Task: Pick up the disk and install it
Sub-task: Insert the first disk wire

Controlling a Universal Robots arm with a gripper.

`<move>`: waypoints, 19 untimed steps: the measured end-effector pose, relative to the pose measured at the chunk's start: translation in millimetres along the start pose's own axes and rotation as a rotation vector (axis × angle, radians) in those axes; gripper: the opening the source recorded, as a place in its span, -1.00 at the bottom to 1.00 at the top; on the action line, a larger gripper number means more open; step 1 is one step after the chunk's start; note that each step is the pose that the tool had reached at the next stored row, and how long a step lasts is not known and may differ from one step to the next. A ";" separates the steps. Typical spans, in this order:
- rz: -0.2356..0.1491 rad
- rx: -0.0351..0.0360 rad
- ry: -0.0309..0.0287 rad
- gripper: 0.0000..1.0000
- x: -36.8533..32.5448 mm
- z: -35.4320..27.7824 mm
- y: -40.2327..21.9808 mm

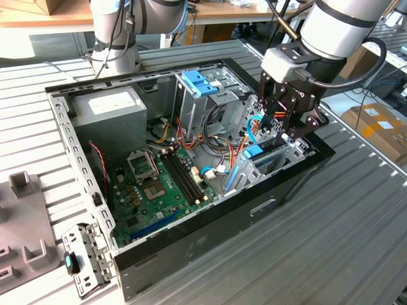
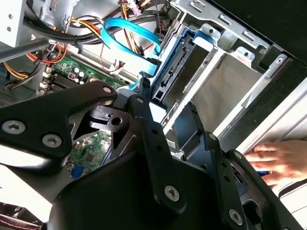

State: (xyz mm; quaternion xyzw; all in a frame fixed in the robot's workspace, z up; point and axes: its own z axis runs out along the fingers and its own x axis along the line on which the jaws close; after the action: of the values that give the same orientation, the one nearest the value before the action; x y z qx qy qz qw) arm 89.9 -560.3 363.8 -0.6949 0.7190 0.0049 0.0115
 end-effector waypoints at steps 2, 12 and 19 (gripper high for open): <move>0.000 0.0001 0.0001 -0.03 -1.4 -1.1 0.0; 0.000 0.0002 0.0000 -0.03 -12.9 -1.5 0.4; 0.000 0.0001 0.0001 -0.03 -19.0 -1.3 -8.0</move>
State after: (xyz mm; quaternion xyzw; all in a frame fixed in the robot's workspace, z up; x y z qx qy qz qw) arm 98.6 -541.7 365.6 -0.6949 0.7190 0.0049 0.0115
